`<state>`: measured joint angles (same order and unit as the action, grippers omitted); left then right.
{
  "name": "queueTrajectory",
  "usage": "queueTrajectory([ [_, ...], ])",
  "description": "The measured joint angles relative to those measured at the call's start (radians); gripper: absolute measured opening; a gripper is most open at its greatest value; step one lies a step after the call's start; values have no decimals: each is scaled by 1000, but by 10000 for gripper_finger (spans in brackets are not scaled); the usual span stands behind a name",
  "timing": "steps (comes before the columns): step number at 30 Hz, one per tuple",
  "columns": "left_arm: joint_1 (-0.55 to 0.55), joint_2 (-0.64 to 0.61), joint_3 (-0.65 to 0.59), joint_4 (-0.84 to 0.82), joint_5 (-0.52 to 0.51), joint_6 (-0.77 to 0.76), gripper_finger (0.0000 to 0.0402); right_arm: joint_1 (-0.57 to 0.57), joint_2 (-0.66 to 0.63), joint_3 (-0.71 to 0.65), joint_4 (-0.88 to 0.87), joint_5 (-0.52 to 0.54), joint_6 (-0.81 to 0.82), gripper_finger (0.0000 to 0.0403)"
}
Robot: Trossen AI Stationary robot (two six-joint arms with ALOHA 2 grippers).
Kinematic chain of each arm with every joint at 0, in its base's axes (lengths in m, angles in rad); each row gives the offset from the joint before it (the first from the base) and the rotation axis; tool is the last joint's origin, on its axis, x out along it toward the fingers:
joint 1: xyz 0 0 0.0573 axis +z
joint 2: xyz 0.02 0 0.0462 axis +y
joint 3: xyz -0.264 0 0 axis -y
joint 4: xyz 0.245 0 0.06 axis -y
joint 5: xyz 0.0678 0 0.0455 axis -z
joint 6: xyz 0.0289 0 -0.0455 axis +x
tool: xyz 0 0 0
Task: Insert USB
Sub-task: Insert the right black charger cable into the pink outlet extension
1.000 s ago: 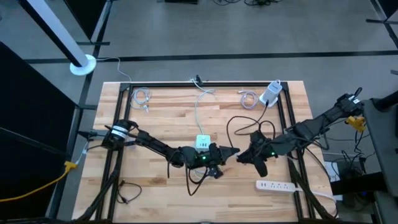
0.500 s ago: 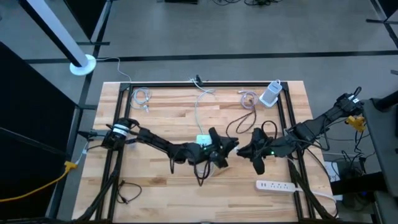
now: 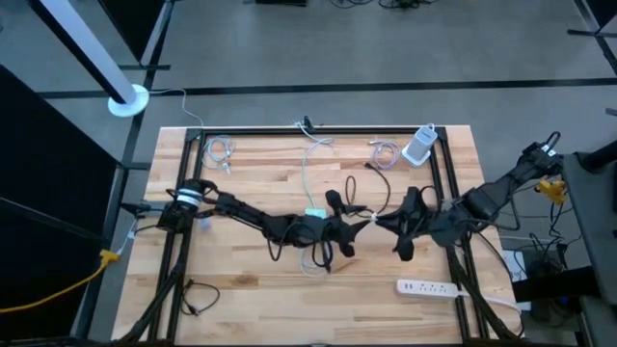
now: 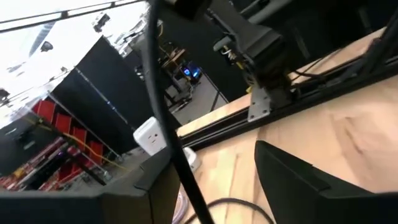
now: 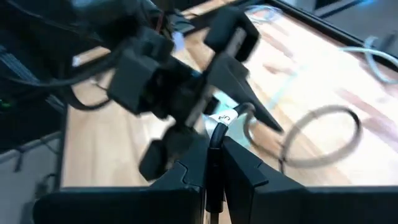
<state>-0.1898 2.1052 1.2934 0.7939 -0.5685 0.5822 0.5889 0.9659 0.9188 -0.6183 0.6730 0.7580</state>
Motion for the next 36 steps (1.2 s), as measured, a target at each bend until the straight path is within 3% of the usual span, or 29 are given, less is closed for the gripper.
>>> queueTrajectory([
  [5, 36, -24, -1, 34, -81, 25, 173, 56, -1, 0, -146, 93, 128, 19],
  [10, 90, -75, -1, 34, -258, 118, 149, 84, 0, -7, -244, 147, 272, 19],
  [12, 100, -94, -1, 34, -251, 98, 140, 83, 4, -23, -257, 164, 309, 19],
  [14, 98, -108, -1, 17, -149, -10, 131, 82, 6, -44, -260, 189, 336, 19],
  [18, 96, -117, 0, -125, 182, -236, 114, 75, 5, -63, -271, 242, 366, 19],
  [22, 97, -98, -6, -221, 317, -426, 100, 74, 0, -63, -262, 254, 304, 19],
  [26, 98, -66, -32, -120, 514, -544, 90, 74, 0, -64, -209, 303, 211, 19],
  [29, 97, -38, -57, 39, 582, -622, 84, 74, 0, -64, -131, 335, 116, 19],
  [36, 101, 51, -57, 296, 580, -784, 80, 64, 6, -64, 5, 384, -19, 19],
])
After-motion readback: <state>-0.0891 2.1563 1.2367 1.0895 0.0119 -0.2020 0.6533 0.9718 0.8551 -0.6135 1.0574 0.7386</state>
